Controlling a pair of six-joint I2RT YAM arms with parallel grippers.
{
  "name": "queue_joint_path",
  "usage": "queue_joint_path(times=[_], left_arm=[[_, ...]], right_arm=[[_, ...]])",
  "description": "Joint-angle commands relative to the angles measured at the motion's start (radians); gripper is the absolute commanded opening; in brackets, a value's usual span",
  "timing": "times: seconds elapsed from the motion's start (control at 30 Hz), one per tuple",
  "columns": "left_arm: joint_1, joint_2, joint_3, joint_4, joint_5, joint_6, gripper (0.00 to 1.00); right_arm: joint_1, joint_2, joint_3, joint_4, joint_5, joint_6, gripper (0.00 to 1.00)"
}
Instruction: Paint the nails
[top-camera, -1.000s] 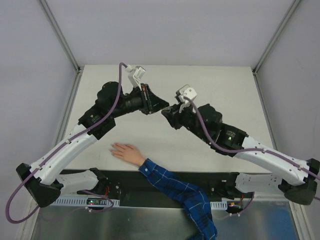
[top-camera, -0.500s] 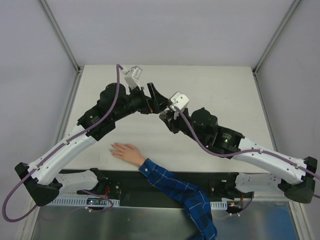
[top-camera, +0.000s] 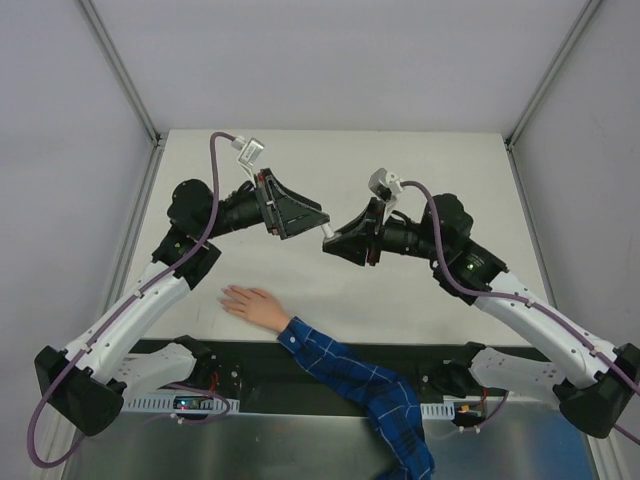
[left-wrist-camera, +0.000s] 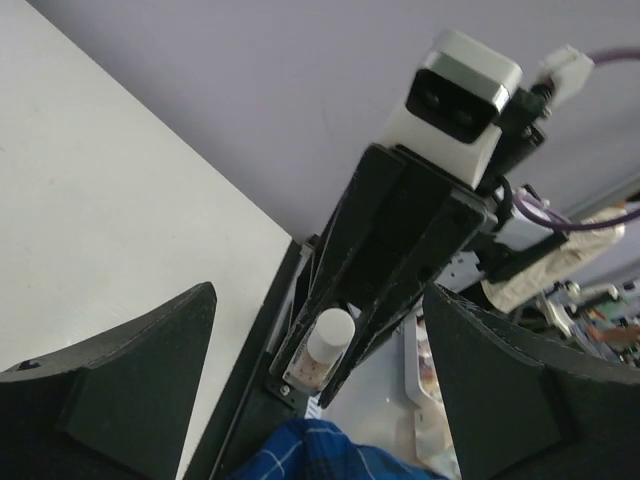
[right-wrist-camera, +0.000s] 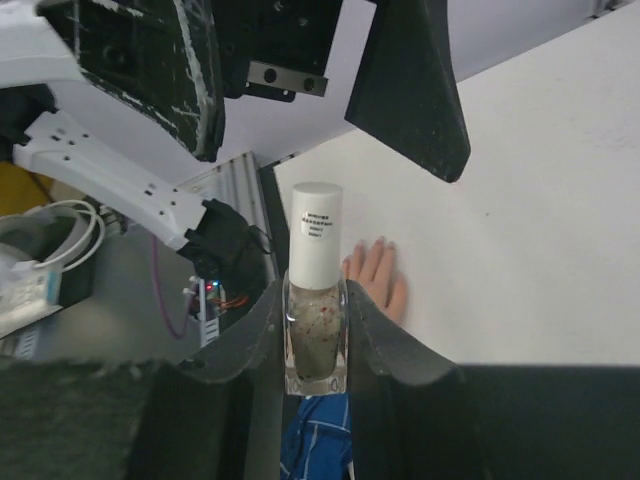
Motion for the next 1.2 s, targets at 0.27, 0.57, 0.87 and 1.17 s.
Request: queue_joint_path(times=[0.27, 0.57, 0.87, 1.17], left_arm=[[0.002, 0.077, 0.044, 0.195, 0.245, -0.043, 0.62], [-0.001, 0.108, 0.1, 0.185, 0.233, -0.025, 0.13], [-0.363, 0.14, 0.371, -0.531, -0.762, 0.366, 0.0], [-0.368, 0.206, 0.46, -0.543, -0.739, 0.273, 0.0]], right_arm=[[-0.108, 0.023, -0.029, 0.351, -0.278, 0.254, 0.0], [-0.107, 0.044, -0.02, 0.351, -0.258, 0.231, 0.0], [0.441, 0.038, 0.083, 0.088, 1.36, -0.409, 0.0], [0.523, 0.046, 0.058, 0.205, 1.266, -0.553, 0.0]])
